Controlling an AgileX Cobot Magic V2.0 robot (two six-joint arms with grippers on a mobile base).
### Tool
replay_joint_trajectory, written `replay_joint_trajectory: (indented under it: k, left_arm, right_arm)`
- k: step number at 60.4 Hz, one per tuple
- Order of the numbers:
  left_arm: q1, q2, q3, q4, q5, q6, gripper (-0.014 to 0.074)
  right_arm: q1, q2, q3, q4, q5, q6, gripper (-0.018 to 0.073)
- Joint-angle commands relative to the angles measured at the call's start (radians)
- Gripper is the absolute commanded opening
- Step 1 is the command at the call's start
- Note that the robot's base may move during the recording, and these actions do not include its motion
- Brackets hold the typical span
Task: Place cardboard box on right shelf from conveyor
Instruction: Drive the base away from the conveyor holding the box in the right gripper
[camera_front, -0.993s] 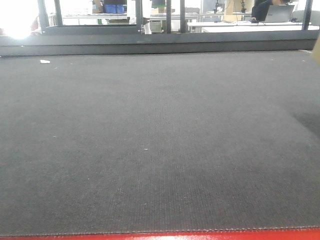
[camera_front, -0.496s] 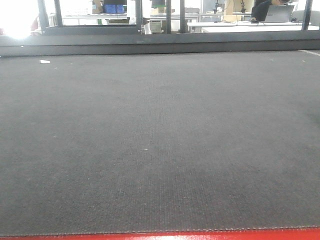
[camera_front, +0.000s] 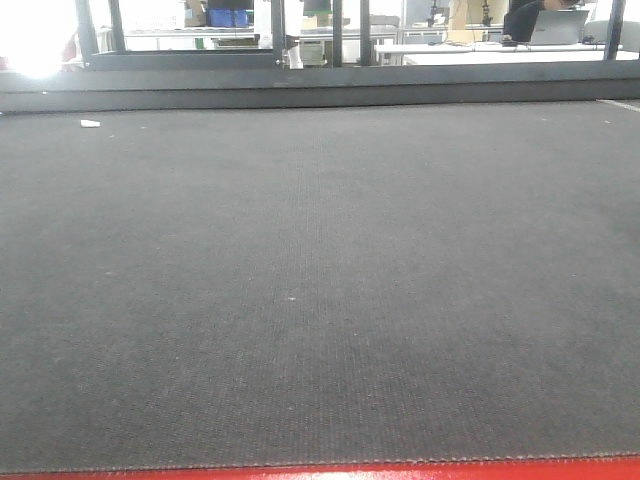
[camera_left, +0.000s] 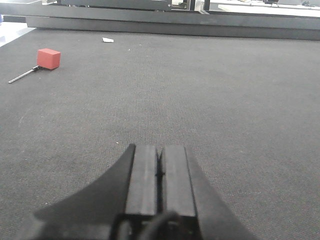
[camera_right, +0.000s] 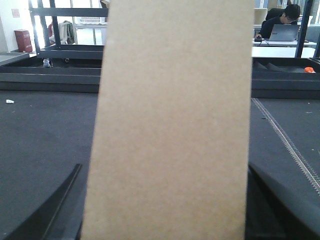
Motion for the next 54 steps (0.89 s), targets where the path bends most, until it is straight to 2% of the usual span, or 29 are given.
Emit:
replay_joint_trajectory:
  k: [1, 54]
  left_arm:
    - [-0.007, -0.013, 0.009, -0.006, -0.086, 0.000, -0.0116]
    - [-0.003, -0.013, 0.009, -0.006, -0.086, 0.000, -0.0116]
  right_arm:
    - [-0.004, 0.019, -0.025, -0.011, -0.104, -0.010, 0.0172]
    - [-0.004, 0.019, -0.025, -0.011, -0.104, -0.010, 0.0172]
